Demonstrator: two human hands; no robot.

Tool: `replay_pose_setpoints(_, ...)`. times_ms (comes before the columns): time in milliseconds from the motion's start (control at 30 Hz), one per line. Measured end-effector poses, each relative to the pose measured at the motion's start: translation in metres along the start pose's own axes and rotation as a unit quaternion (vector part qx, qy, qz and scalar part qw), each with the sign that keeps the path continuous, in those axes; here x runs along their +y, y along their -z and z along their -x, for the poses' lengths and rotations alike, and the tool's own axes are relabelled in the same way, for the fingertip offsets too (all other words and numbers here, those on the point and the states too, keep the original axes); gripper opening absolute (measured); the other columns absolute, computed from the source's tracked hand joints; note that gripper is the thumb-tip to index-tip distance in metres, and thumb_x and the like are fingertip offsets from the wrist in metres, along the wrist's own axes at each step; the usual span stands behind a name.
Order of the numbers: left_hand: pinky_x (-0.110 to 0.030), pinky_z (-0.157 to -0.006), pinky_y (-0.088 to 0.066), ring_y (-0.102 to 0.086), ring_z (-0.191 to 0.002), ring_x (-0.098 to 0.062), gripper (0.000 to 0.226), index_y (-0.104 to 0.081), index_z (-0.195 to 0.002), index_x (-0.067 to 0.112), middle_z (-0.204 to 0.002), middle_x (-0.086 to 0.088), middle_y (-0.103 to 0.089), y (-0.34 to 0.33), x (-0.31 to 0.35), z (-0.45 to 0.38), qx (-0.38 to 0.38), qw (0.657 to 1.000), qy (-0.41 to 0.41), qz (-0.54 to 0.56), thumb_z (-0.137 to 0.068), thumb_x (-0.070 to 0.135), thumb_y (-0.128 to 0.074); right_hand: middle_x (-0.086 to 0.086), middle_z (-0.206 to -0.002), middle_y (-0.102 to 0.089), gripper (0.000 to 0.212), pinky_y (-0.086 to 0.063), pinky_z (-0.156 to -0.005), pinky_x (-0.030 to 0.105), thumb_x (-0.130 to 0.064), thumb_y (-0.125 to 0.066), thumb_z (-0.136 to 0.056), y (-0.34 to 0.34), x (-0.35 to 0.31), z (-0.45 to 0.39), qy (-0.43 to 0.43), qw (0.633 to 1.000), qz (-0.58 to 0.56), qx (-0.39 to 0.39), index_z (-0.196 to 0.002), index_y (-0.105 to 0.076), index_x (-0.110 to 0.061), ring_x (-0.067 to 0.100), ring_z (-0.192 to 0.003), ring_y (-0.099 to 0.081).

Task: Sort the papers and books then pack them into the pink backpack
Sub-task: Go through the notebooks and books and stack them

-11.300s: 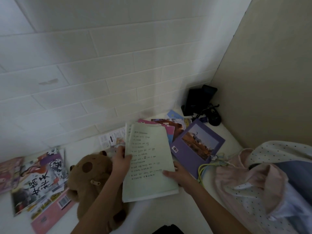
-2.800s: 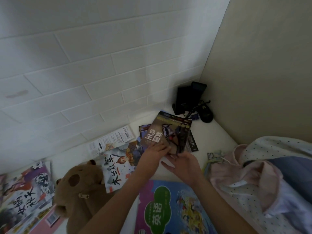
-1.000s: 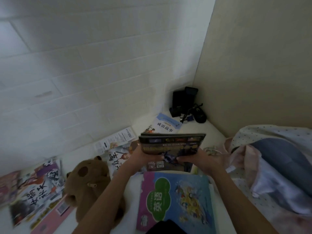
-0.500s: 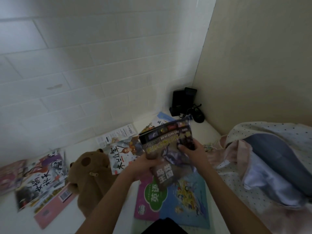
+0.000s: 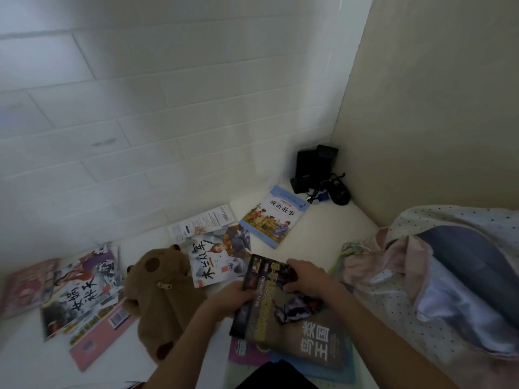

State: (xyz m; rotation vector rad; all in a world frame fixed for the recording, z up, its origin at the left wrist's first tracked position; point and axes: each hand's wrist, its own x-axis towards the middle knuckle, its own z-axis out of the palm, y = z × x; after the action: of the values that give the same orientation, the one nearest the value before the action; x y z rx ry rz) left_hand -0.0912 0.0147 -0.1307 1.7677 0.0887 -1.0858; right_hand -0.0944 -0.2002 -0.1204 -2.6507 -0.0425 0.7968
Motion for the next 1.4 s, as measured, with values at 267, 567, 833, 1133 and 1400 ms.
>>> replay_pose_setpoints(267,-0.030,-0.063,-0.051,-0.058,-0.061,-0.023,0.045,-0.061,-0.100,0.000,-0.072,-0.008,-0.060,0.003,-0.006,0.004,-0.002,0.911,0.108,-0.397,-0.091,0.043,-0.049,0.010,-0.115,-0.042,0.044,-0.042,-0.082,0.036,-0.030,-0.071,-0.078,-0.036,-0.002,-0.020,0.026,0.999,-0.013,0.033,-0.113,-0.047,-0.018,0.028,-0.108,-0.040)
replay_pose_setpoints(567,-0.030,-0.069,-0.046,-0.059,-0.079,-0.020,0.021,-0.051,-0.088,0.016,-0.085,-0.003,-0.061,0.073,0.011,-0.034,0.351,0.887,-0.029,-0.299,-0.096,0.034,-0.042,0.016,-0.140,-0.040,0.062,-0.044,-0.092,0.033,-0.026,-0.066,-0.087,0.016,0.002,-0.079,-0.221,0.756,-0.600,0.139,-0.138,-0.035,-0.009,0.028,-0.121,-0.047)
replay_pose_setpoints(833,-0.027,-0.066,-0.042,-0.058,-0.086,-0.027,0.010,-0.056,-0.098,0.011,-0.090,-0.011,-0.060,0.084,0.059,-0.105,0.241,0.939,-0.131,-0.207,-0.089,0.014,-0.054,0.011,-0.098,-0.055,0.041,-0.050,-0.047,0.020,-0.010,-0.050,-0.097,0.037,-0.017,-0.114,-0.251,0.488,-0.832,0.079,-0.137,-0.043,-0.004,0.017,-0.071,-0.051)
replay_pose_setpoints(1133,-0.039,-0.095,-0.042,-0.042,-0.123,-0.035,0.075,-0.031,-0.136,0.001,-0.136,-0.020,-0.033,0.076,0.098,-0.168,0.263,0.953,-0.019,-0.149,-0.083,0.041,-0.066,0.004,-0.056,-0.041,0.016,-0.037,-0.036,0.018,-0.011,-0.061,-0.090,0.045,-0.010,-0.120,-0.299,0.503,-0.810,0.040,-0.075,-0.054,-0.012,0.011,-0.048,-0.035)
replay_pose_setpoints(1400,-0.017,-0.049,-0.044,-0.056,-0.063,-0.018,0.027,-0.046,-0.081,0.006,-0.072,-0.007,-0.052,0.087,0.118,-0.156,0.242,0.968,-0.063,-0.021,-0.096,0.028,-0.049,0.003,-0.069,-0.036,0.017,-0.040,-0.094,0.031,-0.016,-0.065,-0.087,0.053,-0.014,-0.115,-0.310,0.594,-0.742,0.027,-0.080,-0.050,-0.015,0.015,-0.062,-0.039)
